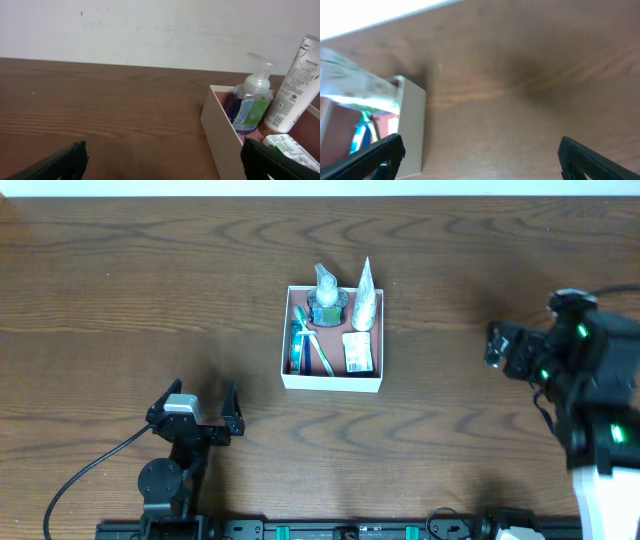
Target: Pack container
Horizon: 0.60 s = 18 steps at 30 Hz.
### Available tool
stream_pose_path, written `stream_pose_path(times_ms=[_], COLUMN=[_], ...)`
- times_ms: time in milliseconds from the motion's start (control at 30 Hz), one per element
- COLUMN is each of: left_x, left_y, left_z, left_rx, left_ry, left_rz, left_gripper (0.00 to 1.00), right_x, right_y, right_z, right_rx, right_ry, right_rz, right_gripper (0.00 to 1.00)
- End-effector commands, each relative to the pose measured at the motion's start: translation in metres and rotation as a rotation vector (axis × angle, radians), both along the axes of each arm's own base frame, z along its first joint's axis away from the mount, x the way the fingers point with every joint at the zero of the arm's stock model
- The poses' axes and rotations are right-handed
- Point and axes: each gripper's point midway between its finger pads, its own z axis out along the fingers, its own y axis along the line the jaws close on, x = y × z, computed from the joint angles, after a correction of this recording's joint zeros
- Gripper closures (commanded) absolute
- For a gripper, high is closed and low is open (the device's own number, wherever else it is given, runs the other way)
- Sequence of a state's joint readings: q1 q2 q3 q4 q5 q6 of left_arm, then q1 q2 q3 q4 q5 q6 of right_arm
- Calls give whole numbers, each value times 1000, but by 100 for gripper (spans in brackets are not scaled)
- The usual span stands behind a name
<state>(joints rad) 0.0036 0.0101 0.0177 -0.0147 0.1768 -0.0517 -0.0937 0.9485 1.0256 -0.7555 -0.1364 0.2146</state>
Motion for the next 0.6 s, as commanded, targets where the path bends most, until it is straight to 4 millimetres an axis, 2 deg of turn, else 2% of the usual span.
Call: stream_pose_path(times_ms=[0,133,267,400,567], left_x=[-1,-1,-1,-1,-1], left_y=[-3,-3,-3,-3,-3], left_z=[-15,-15,-15,-15,-15], left_rx=[-3,-3,-3,-3,-3], left_ry=[48,48,48,48,48], left_rz=[-17,-17,-17,-17,-17], left_gripper=[2,2,2,2,2], right_x=[-16,-26,-23,-25,-34], right_y=[5,9,27,44,51], right_z=[25,45,51,40,18], right_rx=[-82,-111,-169,-190,-191], right_ry=[-105,-258,-471,-640,-716], right_rz=[66,90,193,264,283], right_gripper=[1,1,1,1,1])
